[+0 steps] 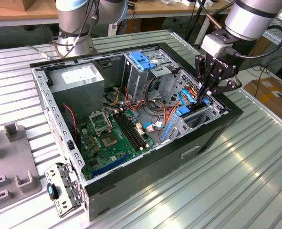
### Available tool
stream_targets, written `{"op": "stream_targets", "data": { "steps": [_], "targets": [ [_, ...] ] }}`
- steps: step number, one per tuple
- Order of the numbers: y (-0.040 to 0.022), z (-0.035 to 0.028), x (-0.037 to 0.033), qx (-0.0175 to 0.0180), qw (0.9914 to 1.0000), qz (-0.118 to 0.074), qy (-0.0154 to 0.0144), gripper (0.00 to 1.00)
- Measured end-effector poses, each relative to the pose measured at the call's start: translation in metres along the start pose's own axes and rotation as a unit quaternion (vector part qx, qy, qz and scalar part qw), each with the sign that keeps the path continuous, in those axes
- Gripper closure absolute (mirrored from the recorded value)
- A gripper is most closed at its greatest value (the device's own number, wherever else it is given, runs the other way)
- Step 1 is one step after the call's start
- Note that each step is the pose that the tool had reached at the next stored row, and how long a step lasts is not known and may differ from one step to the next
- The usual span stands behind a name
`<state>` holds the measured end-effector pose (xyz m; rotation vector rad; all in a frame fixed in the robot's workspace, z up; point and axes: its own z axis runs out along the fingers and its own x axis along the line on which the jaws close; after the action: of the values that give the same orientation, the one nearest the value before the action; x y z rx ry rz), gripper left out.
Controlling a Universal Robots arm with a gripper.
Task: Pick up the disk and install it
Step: 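Insert the second disk wire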
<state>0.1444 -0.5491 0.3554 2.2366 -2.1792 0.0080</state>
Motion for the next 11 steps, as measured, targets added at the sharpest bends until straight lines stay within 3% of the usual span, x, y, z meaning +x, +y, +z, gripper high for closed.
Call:
{"op": "stream_targets", "data": {
  "steps": [3, 5, 11],
  "targets": [
    [0.0, 0.0001, 0.0, 0.0, 1.0, 0.0, -0.0001, 0.84],
    [0.0, 0.0002, 0.0, 0.0001, 0.99999, 0.0, -0.0035, 0.84],
    [0.0005, 0.0035, 0.0, 0.0001, 0.99999, 0.0, -0.0035, 0.84]
  ]
}}
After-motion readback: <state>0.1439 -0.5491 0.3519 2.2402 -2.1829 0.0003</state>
